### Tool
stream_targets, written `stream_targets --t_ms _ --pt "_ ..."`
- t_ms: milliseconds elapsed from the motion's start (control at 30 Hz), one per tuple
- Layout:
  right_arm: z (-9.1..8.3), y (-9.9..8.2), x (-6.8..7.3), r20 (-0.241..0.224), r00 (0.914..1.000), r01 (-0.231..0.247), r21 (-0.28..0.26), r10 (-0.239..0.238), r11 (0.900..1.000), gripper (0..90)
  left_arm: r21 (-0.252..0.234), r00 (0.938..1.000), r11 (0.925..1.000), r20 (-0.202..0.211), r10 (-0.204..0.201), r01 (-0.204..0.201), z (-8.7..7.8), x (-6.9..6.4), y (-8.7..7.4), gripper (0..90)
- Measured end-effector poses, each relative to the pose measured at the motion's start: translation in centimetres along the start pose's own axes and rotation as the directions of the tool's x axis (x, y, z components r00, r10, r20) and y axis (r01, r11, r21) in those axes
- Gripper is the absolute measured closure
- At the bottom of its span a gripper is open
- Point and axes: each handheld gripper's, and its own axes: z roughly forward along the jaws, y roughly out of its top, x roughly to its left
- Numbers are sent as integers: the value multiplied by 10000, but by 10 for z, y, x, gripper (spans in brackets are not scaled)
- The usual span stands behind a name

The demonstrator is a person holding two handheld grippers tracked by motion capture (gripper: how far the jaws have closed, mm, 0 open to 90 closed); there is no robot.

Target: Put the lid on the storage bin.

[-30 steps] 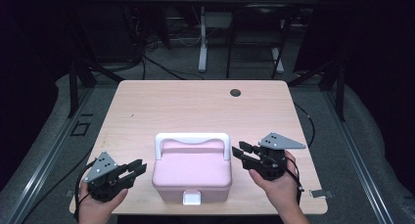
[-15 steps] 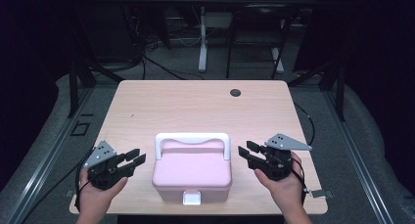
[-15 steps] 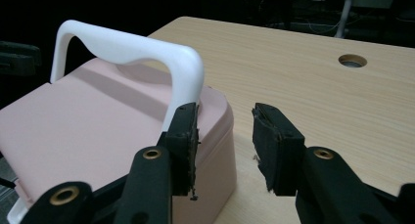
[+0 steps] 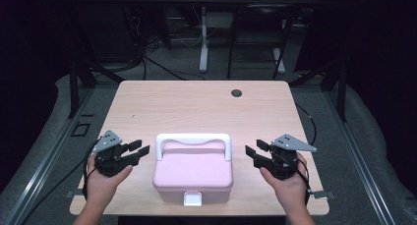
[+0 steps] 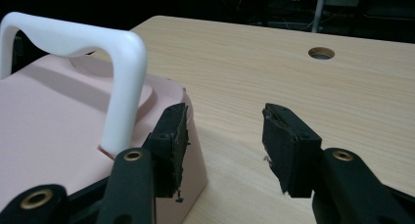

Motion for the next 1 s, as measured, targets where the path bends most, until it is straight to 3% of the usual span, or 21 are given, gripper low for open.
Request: stream_targets --t_ms 367,800,1000 --pt "4 -12 -14 357 9989 -296 66 294 9995 490 135 9992 9995 -278 -287 290 8 15 -12 539" --pt "17 -32 -21 1046 9945 18 223 -41 9998 486 173 9973 9984 -512 -525 535 10 26 -28 516" --pt "22 -41 -23 1216 9926 -76 182 54 9998 483 176 9958 9975 -632 -668 681 13 29 -34 514"
